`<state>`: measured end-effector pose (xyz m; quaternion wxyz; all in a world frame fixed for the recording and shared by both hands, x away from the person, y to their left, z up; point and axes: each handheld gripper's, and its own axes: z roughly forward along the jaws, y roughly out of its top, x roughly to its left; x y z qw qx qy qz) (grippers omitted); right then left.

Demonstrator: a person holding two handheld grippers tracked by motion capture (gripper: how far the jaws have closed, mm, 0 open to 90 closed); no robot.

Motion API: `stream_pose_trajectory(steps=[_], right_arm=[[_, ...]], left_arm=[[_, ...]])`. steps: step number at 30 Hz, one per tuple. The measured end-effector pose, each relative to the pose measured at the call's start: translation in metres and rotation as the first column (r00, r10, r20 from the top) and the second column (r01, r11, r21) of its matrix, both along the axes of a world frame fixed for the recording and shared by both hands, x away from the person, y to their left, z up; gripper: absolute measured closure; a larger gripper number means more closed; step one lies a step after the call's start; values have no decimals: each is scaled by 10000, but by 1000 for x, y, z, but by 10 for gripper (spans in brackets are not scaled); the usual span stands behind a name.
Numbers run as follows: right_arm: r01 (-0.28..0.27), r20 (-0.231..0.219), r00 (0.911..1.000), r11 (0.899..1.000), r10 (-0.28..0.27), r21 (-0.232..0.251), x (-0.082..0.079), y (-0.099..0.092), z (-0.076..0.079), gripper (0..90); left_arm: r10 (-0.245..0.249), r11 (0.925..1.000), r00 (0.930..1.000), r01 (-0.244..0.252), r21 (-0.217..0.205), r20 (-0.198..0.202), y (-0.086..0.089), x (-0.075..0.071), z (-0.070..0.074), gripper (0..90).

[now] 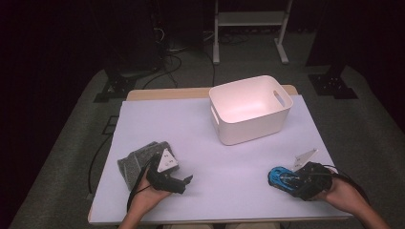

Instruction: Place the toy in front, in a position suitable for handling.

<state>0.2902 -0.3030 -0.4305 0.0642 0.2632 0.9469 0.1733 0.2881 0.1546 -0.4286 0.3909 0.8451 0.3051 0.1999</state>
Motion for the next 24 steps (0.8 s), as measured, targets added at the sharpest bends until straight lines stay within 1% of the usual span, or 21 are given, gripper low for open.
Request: stream_pose_trajectory(steps=[2, 6, 9, 10, 15, 19, 20, 21, 22, 23, 24], right_arm=[[4, -25, 10000, 10000, -4, 14, -1, -1, 0, 250], [17, -155, 9999, 9999, -15, 117, -2, -3, 0, 250], [-98, -157, 9998, 9998, 101, 163, -2, -4, 1, 251], [-83, -201, 9998, 9996, 88, 251, -2, -4, 1, 251], [-51, -203, 9998, 9996, 57, 279, -3, -5, 3, 251], [-244, -18, 9997, 9986, 245, 478, -2, -3, 16, 251], [-244, -18, 9997, 9986, 245, 478, -2, -3, 16, 251], [-351, 154, 9993, 9977, 343, 581, -1, 1, 26, 251], [-351, 154, 9993, 9977, 343, 581, -1, 1, 26, 251], [-416, 210, 9990, 9971, 403, 630, 0, 3, 30, 251], [-688, 334, 9972, 9948, 665, 757, 1, 9, 42, 251]], left_arm=[[-3, 10000, 10000, 3, 83, -16, 1, 0, 0, 32], [15, 10000, 10000, -15, 50, 17, 2, 1, 1, 32], [32, 10000, 10000, -32, 26, 20, 2, 1, 1, 33], [36, 10000, 10000, -36, 33, -7, 2, 1, 1, 32], [-13, 10000, 10000, 13, 68, -9, 1, 1, 1, 33], [10, 10000, 10000, -10, 64, -18, 2, 1, 1, 33], [26, 10000, 10000, -26, 32, -29, 2, 1, 1, 33], [35, 10000, 10000, -35, 48, 8, 3, 1, 1, 33], [35, 10000, 10000, -35, 48, 8, 3, 1, 1, 32], [81, 10000, 10000, -81, -7, 16, 4, 1, 2, 32], [151, 9998, 9999, -151, -110, 31, 6, 2, 3, 33]])
